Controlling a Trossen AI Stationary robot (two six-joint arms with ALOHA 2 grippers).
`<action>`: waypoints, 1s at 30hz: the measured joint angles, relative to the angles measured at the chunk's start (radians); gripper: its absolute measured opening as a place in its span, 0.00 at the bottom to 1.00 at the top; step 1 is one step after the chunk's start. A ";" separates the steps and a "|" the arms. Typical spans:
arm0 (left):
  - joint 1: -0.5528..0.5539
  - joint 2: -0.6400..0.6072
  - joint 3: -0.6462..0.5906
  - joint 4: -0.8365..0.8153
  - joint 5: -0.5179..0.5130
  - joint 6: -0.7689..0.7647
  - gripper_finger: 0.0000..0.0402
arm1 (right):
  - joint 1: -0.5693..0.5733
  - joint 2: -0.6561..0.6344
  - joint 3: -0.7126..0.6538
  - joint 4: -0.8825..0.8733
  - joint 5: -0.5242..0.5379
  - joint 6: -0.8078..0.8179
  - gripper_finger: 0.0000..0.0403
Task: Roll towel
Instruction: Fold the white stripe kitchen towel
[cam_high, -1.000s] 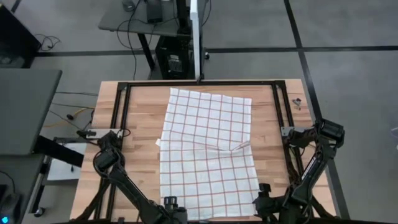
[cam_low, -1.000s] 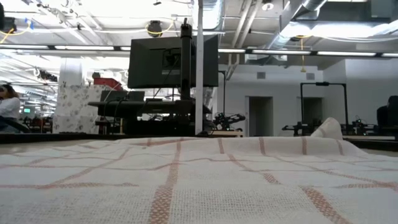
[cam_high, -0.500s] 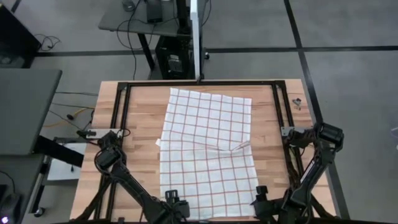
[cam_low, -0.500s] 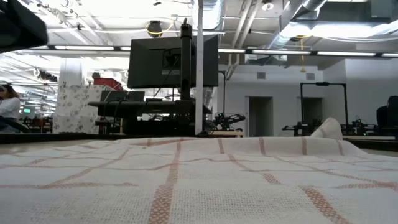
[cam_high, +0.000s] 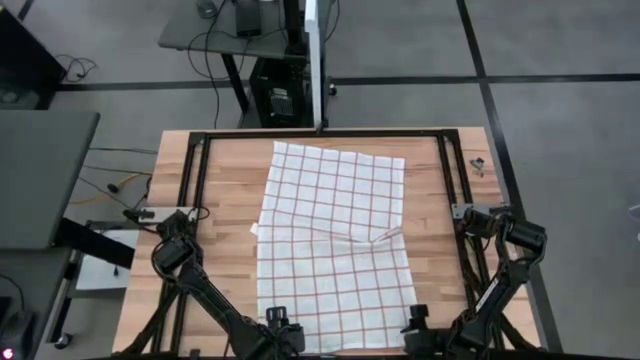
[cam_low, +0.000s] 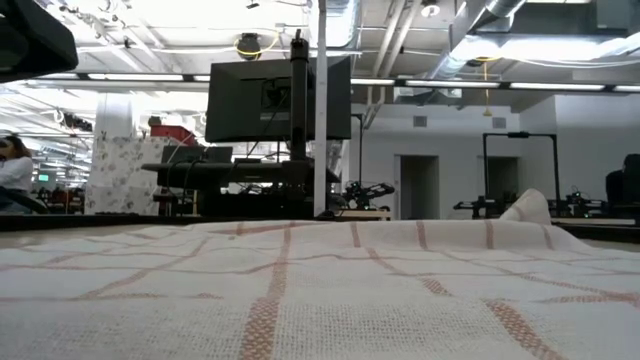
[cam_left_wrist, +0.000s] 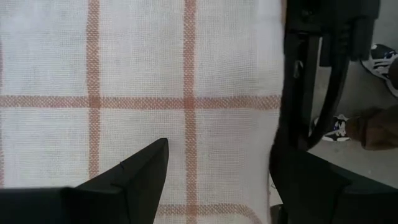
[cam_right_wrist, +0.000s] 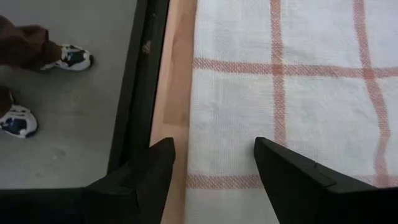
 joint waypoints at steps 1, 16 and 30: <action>0.000 0.000 -0.005 0.006 0.000 0.000 0.63 | 0.005 0.002 0.000 0.003 0.002 0.000 0.54; -0.001 0.000 -0.013 -0.008 0.000 -0.023 0.62 | 0.003 0.002 0.002 -0.095 -0.012 0.029 0.43; -0.001 0.000 -0.013 -0.044 0.000 -0.023 0.30 | 0.002 0.004 -0.001 -0.092 -0.056 0.022 0.14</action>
